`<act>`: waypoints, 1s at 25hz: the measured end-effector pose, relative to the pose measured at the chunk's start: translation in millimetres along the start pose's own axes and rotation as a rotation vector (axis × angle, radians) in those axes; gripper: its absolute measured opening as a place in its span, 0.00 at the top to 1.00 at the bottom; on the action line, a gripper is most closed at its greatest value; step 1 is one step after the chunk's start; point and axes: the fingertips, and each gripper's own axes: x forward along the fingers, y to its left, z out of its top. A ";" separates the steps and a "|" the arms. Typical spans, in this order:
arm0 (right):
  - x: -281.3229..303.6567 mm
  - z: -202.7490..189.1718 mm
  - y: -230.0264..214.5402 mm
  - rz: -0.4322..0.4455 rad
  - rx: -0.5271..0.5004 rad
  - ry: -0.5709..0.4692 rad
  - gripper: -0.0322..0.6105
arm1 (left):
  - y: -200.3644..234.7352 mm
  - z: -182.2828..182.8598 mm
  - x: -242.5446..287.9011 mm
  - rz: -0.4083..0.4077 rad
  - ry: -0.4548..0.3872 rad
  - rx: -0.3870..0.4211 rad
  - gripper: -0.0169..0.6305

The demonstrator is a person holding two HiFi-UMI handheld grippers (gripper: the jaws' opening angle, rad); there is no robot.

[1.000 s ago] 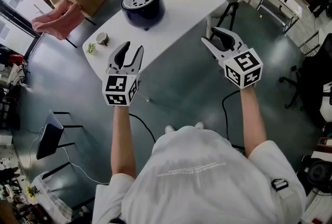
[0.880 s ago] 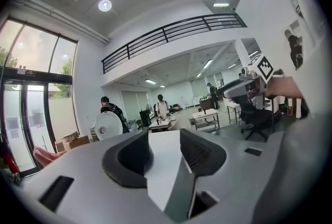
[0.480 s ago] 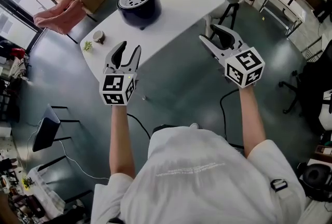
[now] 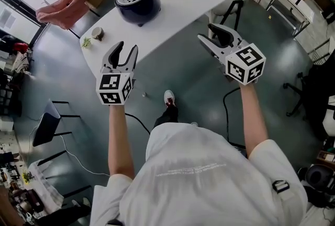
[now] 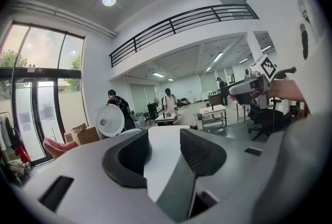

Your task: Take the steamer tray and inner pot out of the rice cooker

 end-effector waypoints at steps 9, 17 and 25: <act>41.0 -6.7 -52.3 -0.050 -0.001 0.031 0.57 | 21.0 -12.0 64.8 -0.026 -0.003 -0.023 0.66; 135.1 -0.5 -103.0 -0.040 -0.029 0.109 0.52 | 91.6 -24.9 151.9 -0.027 0.003 -0.075 0.66; 229.3 6.5 -145.8 -0.024 -0.077 0.181 0.48 | 150.8 -43.0 235.2 -0.057 0.031 -0.121 0.67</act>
